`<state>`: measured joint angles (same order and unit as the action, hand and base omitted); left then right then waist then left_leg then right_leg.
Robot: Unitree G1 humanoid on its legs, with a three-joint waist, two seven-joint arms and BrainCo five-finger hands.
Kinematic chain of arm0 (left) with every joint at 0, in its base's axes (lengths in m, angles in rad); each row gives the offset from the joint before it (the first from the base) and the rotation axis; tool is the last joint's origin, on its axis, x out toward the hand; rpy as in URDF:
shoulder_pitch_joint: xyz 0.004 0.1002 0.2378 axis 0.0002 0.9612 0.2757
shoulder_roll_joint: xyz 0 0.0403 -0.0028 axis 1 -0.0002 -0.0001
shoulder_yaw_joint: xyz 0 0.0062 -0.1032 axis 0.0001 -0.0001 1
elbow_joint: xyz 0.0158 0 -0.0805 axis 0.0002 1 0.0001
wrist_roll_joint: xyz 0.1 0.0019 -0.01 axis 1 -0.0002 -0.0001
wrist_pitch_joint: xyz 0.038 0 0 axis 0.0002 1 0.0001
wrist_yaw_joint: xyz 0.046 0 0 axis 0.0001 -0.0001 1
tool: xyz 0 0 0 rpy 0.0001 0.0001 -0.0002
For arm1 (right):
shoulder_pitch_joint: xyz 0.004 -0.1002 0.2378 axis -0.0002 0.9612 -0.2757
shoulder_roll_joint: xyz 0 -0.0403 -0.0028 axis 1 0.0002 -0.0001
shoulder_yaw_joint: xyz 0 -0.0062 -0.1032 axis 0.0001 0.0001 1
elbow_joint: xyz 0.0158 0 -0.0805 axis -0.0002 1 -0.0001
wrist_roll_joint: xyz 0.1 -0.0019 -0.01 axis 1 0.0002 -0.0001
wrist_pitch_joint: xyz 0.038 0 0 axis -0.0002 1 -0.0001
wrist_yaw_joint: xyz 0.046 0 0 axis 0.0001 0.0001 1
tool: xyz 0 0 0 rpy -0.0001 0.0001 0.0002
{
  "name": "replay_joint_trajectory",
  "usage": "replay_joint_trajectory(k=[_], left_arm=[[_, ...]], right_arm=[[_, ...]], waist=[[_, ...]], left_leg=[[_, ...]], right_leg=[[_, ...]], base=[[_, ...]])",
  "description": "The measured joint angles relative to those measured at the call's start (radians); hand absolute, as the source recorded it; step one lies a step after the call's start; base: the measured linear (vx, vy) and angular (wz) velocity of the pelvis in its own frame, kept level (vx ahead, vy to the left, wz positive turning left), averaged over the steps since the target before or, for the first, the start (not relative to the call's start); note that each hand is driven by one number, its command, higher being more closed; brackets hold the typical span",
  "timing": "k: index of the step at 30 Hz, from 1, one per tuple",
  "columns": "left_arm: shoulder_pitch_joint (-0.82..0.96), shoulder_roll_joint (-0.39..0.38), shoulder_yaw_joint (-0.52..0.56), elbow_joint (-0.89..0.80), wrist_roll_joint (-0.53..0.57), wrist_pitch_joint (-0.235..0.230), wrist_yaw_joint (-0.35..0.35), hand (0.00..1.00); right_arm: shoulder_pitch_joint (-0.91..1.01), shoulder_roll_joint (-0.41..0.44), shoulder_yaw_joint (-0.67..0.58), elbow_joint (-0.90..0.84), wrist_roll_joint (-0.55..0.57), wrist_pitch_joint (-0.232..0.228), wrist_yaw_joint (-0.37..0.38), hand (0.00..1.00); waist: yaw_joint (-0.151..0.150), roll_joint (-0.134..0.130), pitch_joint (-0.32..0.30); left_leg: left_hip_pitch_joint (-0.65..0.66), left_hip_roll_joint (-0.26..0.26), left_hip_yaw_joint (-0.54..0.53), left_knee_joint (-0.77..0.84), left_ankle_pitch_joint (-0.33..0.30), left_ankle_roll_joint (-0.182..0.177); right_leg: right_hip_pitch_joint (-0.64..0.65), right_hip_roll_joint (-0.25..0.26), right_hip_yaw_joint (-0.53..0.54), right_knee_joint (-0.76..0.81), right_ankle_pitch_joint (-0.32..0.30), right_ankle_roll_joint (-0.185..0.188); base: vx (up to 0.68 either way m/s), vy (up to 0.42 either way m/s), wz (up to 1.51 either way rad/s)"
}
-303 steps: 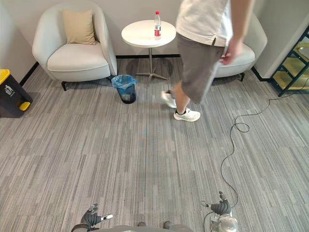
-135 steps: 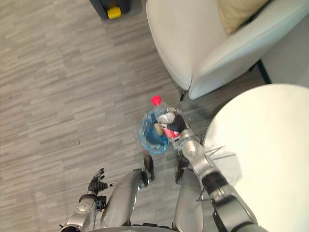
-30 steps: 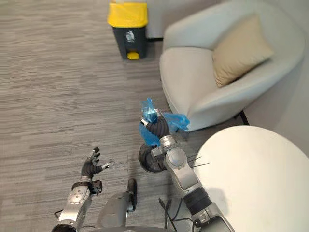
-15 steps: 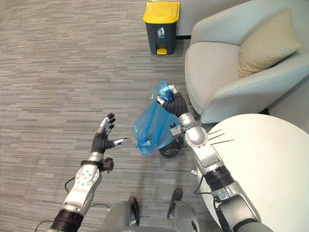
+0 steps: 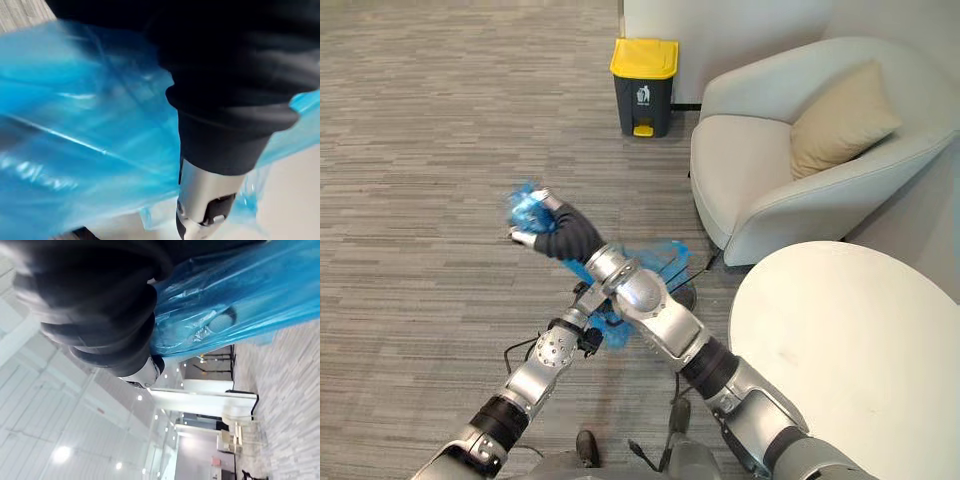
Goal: Gather rubbish on tea table into small bin, then transfer packed bag to large trash can.
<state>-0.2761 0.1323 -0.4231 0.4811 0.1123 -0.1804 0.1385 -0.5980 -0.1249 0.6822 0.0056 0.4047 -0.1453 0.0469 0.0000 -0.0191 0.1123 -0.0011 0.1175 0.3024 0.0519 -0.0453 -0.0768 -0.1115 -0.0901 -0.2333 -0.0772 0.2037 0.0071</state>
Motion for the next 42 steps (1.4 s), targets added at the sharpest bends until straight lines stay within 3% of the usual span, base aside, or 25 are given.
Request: replay_joint_trajectory(k=[2, 3, 9, 13, 17, 18, 24, 28, 33, 35, 39, 42], left_arm=[[0.0, 0.003, 0.0, 0.004, -0.001, -0.001, 0.007, 1.0], [0.0, 0.003, -0.001, 0.005, -0.002, -0.001, 0.017, 1.0], [0.04, 0.011, 0.006, -0.032, -0.022, 0.0, 0.021, 1.0], [0.154, -0.001, 0.07, -0.126, -0.043, 0.001, 0.038, 1.0], [0.252, -0.003, 0.192, -0.171, -0.096, 0.0, 0.04, 1.0], [0.291, -0.002, 0.262, -0.173, -0.146, -0.001, 0.039, 1.0], [0.407, 0.014, 0.444, -0.172, -0.222, 0.0, 0.038, 1.0], [0.437, 0.044, 0.511, -0.164, -0.241, 0.0, 0.034, 1.0], [0.478, 0.073, 0.593, -0.083, -0.24, -0.002, 0.016, 1.0], [0.5, 0.067, 0.594, -0.034, -0.238, -0.002, 0.006, 1.0], [0.505, 0.033, 0.589, 0.036, -0.237, 0.001, -0.033, 1.0], [0.535, 0.01, 0.584, 0.063, -0.233, 0.009, -0.058, 1.0]], right_arm=[[-0.001, 0.0, 0.001, 0.0, 0.023, 0.0, 0.002, 1.0], [-0.001, 0.001, 0.002, 0.0, 0.029, 0.0, 0.004, 0.0], [0.008, 0.001, 0.004, -0.011, 0.025, -0.006, 0.029, 0.0], [0.111, -0.006, -0.004, -0.023, -0.058, -0.028, 0.048, 0.0], [0.252, -0.09, -0.084, -0.023, -0.277, -0.037, 0.043, 0.0], [0.338, -0.131, -0.161, -0.023, -0.385, -0.042, 0.026, 0.0], [0.596, -0.272, -0.349, -0.025, -0.523, -0.043, 0.007, 0.0], [0.735, -0.33, -0.402, 0.009, -0.526, -0.047, 0.052, 0.0], [0.872, -0.299, -0.496, 0.177, -0.526, -0.046, 0.098, 0.0], [0.874, -0.217, -0.584, 0.294, -0.527, -0.042, 0.083, 0.0], [0.856, -0.131, -0.686, 0.434, -0.527, -0.039, 0.013, 0.0], [0.848, -0.107, -0.731, 0.469, -0.526, -0.029, -0.042, 0.0]], waist=[[0.001, -0.002, -0.002], [0.003, -0.001, -0.003], [0.006, -0.001, -0.003], [0.004, -0.002, -0.007], [0.01, -0.011, -0.014], [0.014, -0.018, -0.022], [0.011, -0.019, -0.023], [0.01, -0.018, -0.024], [-0.002, 0.006, -0.034], [-0.024, 0.016, -0.032], [-0.029, 0.038, -0.016], [-0.033, 0.051, -0.007]], left_leg=[[0.004, 0.006, 0.0, -0.001, -0.004, -0.005], [0.012, 0.007, 0.0, -0.003, -0.002, -0.008], [0.015, 0.009, -0.001, -0.003, 0.003, -0.011], [0.03, 0.009, -0.008, -0.014, 0.004, -0.01], [0.046, 0.008, -0.023, -0.019, 0.0, -0.009], [0.046, 0.006, -0.028, -0.019, -0.003, -0.007], [0.047, 0.002, -0.038, -0.019, -0.011, -0.003], [0.047, 0.001, -0.056, -0.016, -0.011, -0.003], [0.032, -0.002, -0.088, -0.007, -0.015, -0.005], [-0.029, -0.001, -0.125, 0.05, -0.04, -0.003], [-0.137, -0.001, -0.171, 0.136, -0.067, 0.01], [-0.167, 0.042, -0.038, 0.143, -0.068, 0.015]], right_leg=[[0.003, 0.005, 0.005, 0.0, -0.014, 0.014], [0.003, 0.008, 0.007, -0.001, -0.014, 0.014], [0.005, 0.016, 0.011, -0.003, -0.014, 0.013], [0.028, 0.018, 0.002, -0.015, -0.013, 0.013], [0.056, 0.016, -0.006, -0.016, -0.016, 0.017], [0.058, 0.016, -0.005, -0.016, -0.018, 0.02], [0.067, 0.006, -0.008, -0.016, -0.028, 0.033], [0.077, 0.006, -0.027, -0.016, -0.036, 0.027], [0.085, -0.005, -0.061, -0.014, -0.057, 0.036], [0.073, -0.013, -0.099, -0.01, -0.063, 0.031], [0.056, -0.03, -0.206, 0.007, -0.079, 0.037], [0.056, -0.056, -0.28, 0.007, -0.093, 0.053]], base=[[-0.04, -0.007, -0.04], [0.0, -0.009, -0.04], [0.0, 0.001, -0.02], [0.05, 0.043, 0.07], [0.05, 0.058, 0.11], [0.04, 0.048, 0.1], [0.02, 0.05, 0.06], [0.01, 0.021, 0.14], [-0.01, 0.02, 0.22], [-0.04, 0.033, 0.43], [-0.05, 0.041, 0.7], [0.0, 0.083, 0.86]])
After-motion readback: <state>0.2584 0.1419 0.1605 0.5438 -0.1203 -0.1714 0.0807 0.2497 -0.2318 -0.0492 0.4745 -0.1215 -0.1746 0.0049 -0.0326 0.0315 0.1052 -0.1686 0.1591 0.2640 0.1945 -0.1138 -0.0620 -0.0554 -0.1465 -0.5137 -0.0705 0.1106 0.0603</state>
